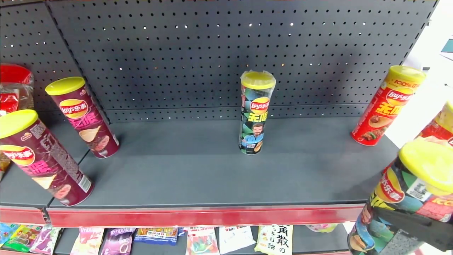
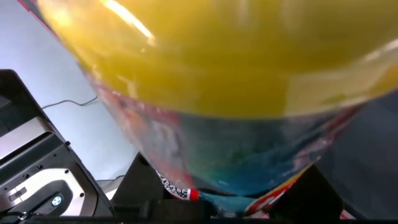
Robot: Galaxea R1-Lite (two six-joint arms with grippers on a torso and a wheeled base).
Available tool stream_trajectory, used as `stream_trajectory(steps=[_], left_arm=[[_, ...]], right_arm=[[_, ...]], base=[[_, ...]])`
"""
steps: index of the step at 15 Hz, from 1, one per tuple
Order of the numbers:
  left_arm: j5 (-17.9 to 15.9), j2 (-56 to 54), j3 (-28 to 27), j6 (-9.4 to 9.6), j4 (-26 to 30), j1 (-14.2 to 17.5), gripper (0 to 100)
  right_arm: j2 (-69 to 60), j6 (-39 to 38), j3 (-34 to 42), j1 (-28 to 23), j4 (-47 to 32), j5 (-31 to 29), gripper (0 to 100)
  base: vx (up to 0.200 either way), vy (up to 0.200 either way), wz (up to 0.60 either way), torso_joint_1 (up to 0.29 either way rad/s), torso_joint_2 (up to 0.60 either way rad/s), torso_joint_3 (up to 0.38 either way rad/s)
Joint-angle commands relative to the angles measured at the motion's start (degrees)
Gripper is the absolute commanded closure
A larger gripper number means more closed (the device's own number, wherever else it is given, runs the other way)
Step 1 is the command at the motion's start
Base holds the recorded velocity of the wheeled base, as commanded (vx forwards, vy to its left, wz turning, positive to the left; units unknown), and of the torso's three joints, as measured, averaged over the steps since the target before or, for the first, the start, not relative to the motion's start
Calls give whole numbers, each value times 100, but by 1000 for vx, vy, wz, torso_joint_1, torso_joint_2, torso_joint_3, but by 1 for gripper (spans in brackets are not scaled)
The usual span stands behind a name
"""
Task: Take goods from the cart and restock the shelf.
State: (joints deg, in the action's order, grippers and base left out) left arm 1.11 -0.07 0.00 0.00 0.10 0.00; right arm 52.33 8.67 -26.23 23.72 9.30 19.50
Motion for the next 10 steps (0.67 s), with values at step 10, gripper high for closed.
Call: stream_trajectory(steps=[10], left_arm=[[3,7,0,0,-1,0,0]], right_arm=[[5,3,22,1,1,1,100]], base=[[20,0,0,0,0,1]])
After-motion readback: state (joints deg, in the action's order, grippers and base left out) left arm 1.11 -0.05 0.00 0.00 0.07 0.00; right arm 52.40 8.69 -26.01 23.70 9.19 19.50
